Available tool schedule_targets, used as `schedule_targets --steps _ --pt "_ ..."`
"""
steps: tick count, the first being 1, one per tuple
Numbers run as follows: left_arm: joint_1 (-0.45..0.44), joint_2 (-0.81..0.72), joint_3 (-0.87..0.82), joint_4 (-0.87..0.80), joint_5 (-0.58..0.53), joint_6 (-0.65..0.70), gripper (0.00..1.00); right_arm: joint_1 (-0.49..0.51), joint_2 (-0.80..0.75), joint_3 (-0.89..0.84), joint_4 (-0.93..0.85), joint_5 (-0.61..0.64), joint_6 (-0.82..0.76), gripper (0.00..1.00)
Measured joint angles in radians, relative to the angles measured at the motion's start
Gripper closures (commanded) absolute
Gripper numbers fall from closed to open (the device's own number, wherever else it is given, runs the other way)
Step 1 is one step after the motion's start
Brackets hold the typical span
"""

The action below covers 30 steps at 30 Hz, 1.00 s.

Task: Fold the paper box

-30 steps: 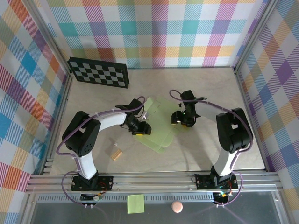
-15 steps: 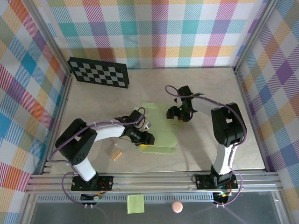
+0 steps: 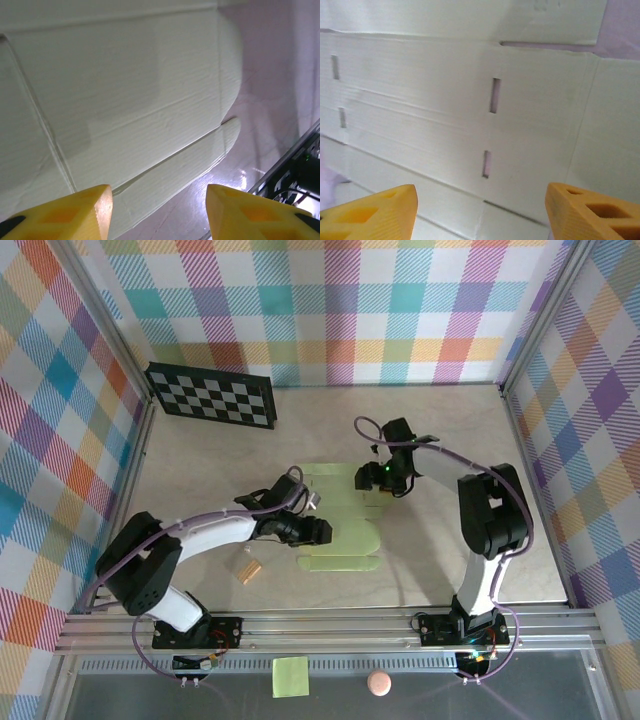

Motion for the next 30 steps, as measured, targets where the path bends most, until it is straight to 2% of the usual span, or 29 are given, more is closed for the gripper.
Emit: schedule_targets --steps 4,7,13,18,30 --pt "0.064 -0.063 0.005 0.0 -0.045 0.002 0.47 0.021 -0.043 0.0 0.008 -0.035 0.039 0.33" --pt "0.121 -0.082 0.005 0.001 -0.065 0.002 0.48 0.058 -0.045 0.0 0.019 -0.066 0.078 0.39" --pt "0.219 -0.076 0.005 0.025 -0.042 0.002 0.45 0.153 -0.031 0.0 0.053 -0.121 0.142 0.44" --pt "0.246 -0.046 0.005 0.032 -0.035 0.006 0.47 0.204 0.016 0.0 0.089 -0.156 0.188 0.5" --pt "0.253 -0.004 0.005 0.054 -0.021 0.006 0.51 0.206 0.109 -0.015 0.135 -0.181 0.217 0.53"
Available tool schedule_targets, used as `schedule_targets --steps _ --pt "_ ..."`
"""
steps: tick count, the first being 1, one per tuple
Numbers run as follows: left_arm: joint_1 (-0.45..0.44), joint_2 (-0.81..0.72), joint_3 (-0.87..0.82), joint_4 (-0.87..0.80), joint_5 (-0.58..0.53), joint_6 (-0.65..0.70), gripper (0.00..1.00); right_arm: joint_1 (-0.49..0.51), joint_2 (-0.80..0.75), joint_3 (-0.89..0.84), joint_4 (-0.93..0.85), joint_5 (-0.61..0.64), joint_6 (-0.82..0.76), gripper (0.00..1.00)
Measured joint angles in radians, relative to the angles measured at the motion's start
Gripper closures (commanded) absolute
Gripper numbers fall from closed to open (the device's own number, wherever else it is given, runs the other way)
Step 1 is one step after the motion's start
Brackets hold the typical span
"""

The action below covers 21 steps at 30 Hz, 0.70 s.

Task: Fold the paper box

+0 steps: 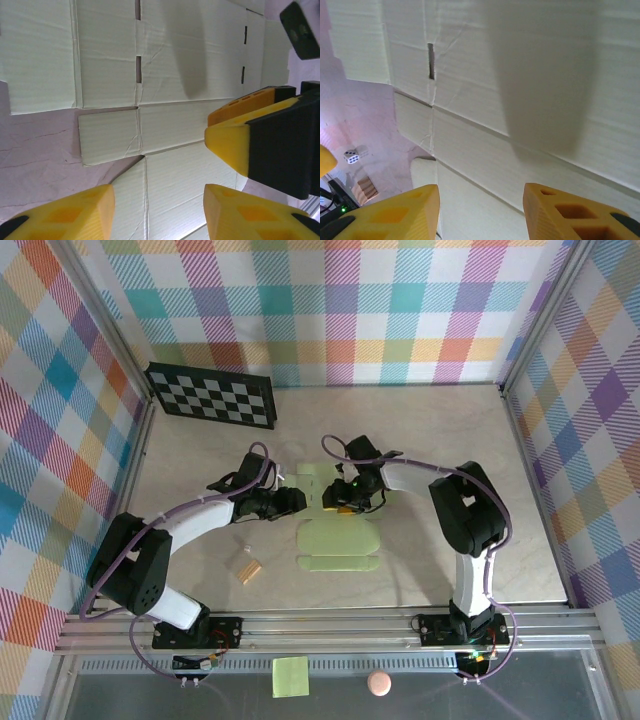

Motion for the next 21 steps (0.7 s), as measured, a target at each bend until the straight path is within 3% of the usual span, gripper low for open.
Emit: schedule_targets --steps 21 --pt "0.0 0.142 0.118 -0.092 -0.049 0.075 0.52 -0.003 0.023 -0.006 0.011 0.008 -0.008 0.59"
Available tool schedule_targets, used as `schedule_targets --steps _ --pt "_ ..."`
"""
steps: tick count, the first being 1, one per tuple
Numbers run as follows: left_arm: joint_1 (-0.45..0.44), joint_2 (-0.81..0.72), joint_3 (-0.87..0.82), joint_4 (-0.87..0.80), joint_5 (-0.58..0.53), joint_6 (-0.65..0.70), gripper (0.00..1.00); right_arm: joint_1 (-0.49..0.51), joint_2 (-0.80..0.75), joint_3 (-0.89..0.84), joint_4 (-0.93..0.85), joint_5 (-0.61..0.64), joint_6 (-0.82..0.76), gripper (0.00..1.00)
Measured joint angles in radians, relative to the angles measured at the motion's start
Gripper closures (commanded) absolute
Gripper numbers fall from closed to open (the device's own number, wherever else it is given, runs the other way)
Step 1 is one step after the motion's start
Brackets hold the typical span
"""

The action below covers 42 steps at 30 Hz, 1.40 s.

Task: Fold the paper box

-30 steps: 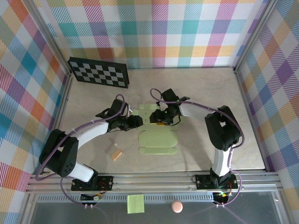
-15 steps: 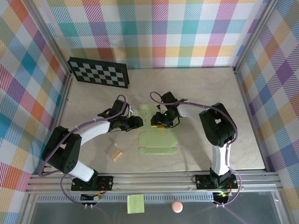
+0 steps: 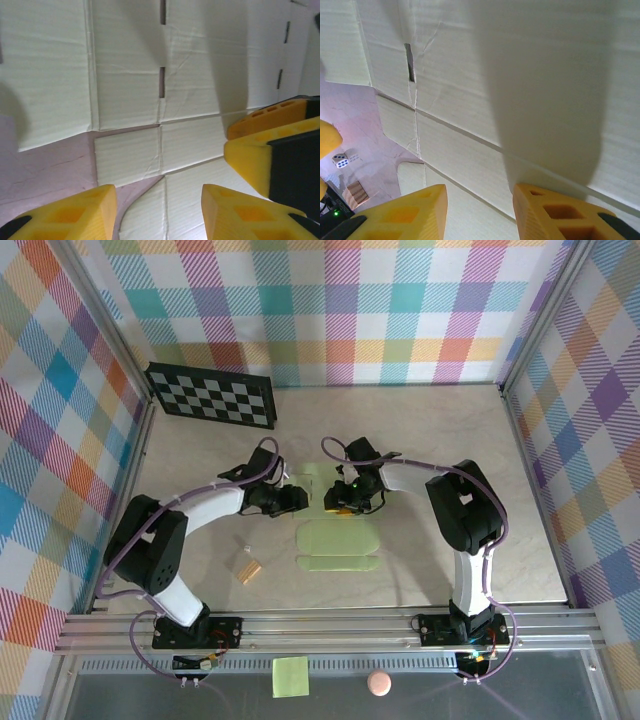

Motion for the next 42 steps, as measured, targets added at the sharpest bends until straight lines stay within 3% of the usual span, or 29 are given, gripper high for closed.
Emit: schedule_targets --steps 17,31,42 --pt "0.0 0.142 0.115 -0.116 -0.029 0.049 0.52 -0.002 0.0 -0.007 0.011 -0.005 0.0 0.59" --pt "0.0 0.153 0.116 -0.115 0.01 0.045 0.57 -0.003 0.0 -0.008 0.012 -0.008 0.0 0.59" --pt "0.0 0.142 0.115 -0.115 0.016 0.033 0.55 -0.003 0.0 -0.008 0.012 -0.008 0.0 0.59"
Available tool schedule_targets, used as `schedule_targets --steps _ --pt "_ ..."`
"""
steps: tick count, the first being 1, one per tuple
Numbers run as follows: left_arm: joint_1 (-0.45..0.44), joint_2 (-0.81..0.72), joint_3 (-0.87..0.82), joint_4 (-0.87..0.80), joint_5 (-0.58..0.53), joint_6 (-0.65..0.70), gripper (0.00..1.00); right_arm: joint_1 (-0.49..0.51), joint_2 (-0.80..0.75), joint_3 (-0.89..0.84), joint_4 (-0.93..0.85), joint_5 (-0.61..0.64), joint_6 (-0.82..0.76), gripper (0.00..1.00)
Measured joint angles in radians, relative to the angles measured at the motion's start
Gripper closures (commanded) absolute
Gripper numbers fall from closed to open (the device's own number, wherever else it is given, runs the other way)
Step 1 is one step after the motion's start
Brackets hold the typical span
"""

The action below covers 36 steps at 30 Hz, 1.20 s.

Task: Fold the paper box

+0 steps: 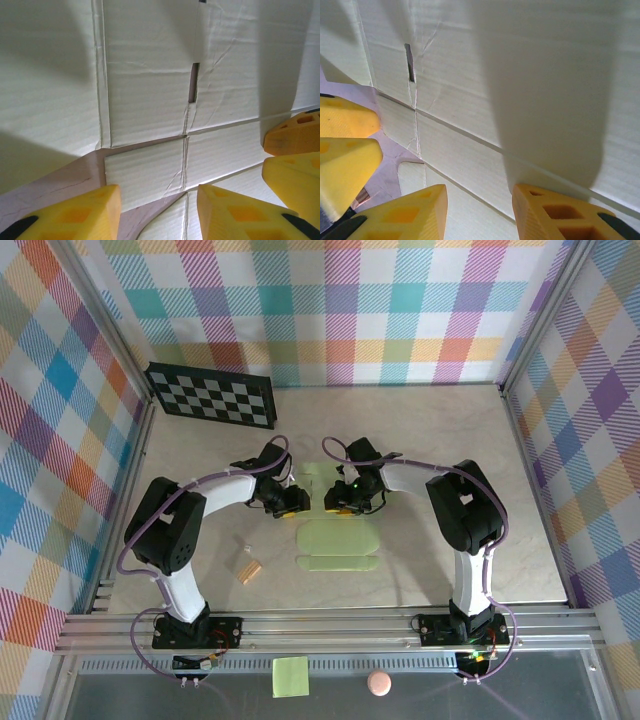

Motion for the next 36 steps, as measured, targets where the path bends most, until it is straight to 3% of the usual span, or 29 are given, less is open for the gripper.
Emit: schedule_targets --steps 17,24,28,36 --pt "0.0 0.018 0.008 -0.008 -0.018 0.002 0.5 0.0 0.0 0.0 0.0 0.0 0.0 0.59" --pt "0.0 0.023 0.008 -0.014 -0.018 0.005 0.56 0.0 0.0 0.0 0.0 0.0 0.0 0.59" --pt "-0.001 0.023 0.009 -0.015 -0.019 0.004 0.51 0.0 0.0 0.0 0.0 0.0 0.0 0.59" --pt "-0.005 0.021 0.012 -0.016 -0.032 0.004 0.5 0.0 0.0 0.0 0.0 0.0 0.0 0.59"
